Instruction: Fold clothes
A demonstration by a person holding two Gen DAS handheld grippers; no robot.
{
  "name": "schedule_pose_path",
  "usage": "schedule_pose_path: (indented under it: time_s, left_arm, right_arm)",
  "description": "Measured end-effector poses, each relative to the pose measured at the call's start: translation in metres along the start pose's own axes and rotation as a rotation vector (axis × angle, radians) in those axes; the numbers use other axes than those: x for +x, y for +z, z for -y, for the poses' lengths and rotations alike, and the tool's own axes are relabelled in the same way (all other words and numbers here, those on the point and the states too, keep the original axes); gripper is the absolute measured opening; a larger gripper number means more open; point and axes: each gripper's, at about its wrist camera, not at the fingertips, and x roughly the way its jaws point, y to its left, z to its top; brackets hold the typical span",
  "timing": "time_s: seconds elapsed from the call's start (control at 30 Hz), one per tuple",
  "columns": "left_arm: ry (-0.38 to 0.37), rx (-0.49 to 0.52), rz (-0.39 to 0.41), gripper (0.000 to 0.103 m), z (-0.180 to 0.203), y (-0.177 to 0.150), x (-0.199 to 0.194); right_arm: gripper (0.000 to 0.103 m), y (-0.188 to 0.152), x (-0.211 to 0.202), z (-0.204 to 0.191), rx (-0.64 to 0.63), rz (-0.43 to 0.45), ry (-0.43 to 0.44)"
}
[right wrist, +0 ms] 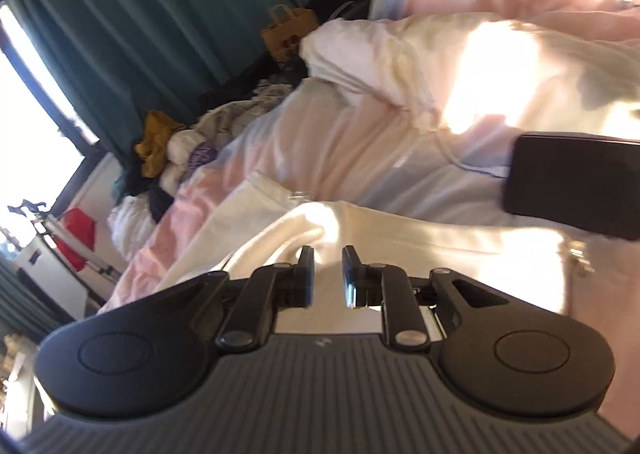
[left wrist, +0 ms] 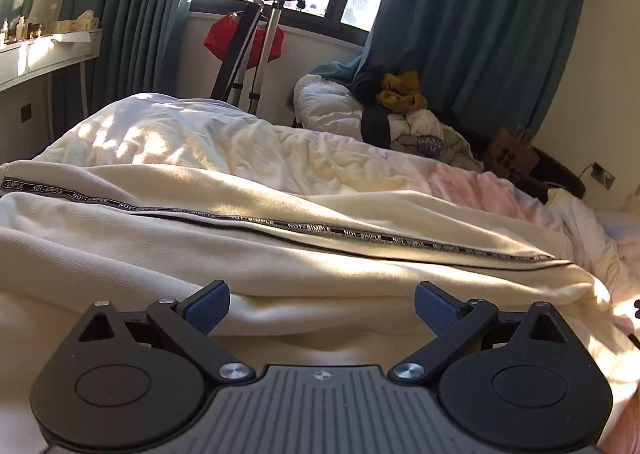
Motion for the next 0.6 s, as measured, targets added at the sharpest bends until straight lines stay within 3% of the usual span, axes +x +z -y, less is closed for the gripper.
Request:
schedule_pose_path:
  time_s: [0.17, 0.23, 0.3, 0.37, 0.4, 0.5, 0.6]
  left_arm:
    - [-0.001, 0.004, -0.035, 0.1, 0.005, -0.01, -0.018]
    - [0.003, -0.017, -0.028, 0.1, 0.003, -0.01, -0.027]
    - [-0.009, -0.052, -0.009, 0.1, -0.003, -0.007, -0.036]
    - [-0.015, -0.086, 0.003, 0.1, -0.009, -0.004, -0.04]
    - [-0.016, -0.105, 0.008, 0.1, -0.012, -0.002, -0.042]
    - [-0.015, -0.151, 0.012, 0.1, -0.02, 0.001, -0.043]
    - [-0.016, -0.178, 0.007, 0.1, -0.025, 0.003, -0.042]
  right_arm:
    - [0.019, 0.002, -0.022, 0.017, 0.129, -0.007, -0.109]
    - [0.027, 0.002, -0.029, 0.025, 0.2, -0.014, -0.161]
    - [0.053, 0.0, -0.036, 0.033, 0.253, 0.0, -0.211]
    - [0.069, -0.003, -0.043, 0.041, 0.303, 0.006, -0.252]
    - [0.072, -0.006, -0.042, 0.046, 0.331, -0.009, -0.26]
    - [0.072, -0.013, -0.038, 0.062, 0.421, -0.06, -0.284]
    - [0.072, -0.019, -0.027, 0.073, 0.467, -0.115, -0.366]
